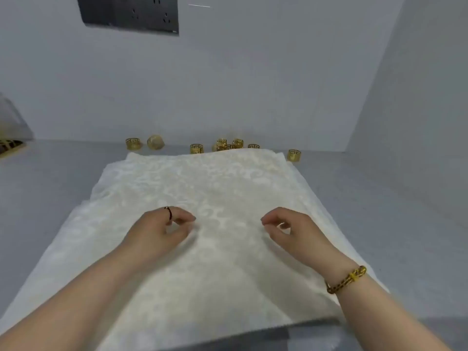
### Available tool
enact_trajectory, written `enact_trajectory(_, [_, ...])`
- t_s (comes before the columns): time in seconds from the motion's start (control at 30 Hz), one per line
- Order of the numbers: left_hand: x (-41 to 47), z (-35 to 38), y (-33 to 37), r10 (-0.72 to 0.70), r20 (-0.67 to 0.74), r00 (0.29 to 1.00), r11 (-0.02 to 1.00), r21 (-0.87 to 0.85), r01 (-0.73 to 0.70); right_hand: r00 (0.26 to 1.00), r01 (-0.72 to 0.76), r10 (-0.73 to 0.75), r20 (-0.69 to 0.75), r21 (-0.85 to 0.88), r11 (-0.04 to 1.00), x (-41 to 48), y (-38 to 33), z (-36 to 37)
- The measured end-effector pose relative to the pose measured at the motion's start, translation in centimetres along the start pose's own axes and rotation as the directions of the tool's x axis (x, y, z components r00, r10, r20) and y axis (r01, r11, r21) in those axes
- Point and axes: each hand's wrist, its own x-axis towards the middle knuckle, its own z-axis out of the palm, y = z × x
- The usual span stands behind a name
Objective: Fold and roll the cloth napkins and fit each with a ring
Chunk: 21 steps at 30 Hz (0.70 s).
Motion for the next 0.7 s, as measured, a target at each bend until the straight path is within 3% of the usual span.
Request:
enact_trajectory(0.2, [-6.3,1.0,0.2,-0.028,0.314,0.949,0.999,0.029,0.021,0.980,0.023,0.000,0.198,-0.112,0.993,-5.4,0.0,0.9])
enact_trajectory(0.33, [-8.4,1.6,0.7,-0.003,0.437,0.900,0.977,0.193,-0.090,0.931,0.170,-0.065,0.360,-0.268,0.948,-7.5,0.2,1.2])
enact_trajectory(0.5, [-9.9,3.2,1.7,0.051,0.428,0.903,0.898,0.377,-0.229,0.941,0.215,-0.118,0.316,-0.294,0.931,-8.3,0.8,2.4])
enact_trajectory(0.7, [-9.3,2.4,1.1,0.082,0.406,0.910,0.904,0.355,-0.239,0.949,0.212,-0.143,0.279,-0.233,0.949,-8.0,0.3,2.2])
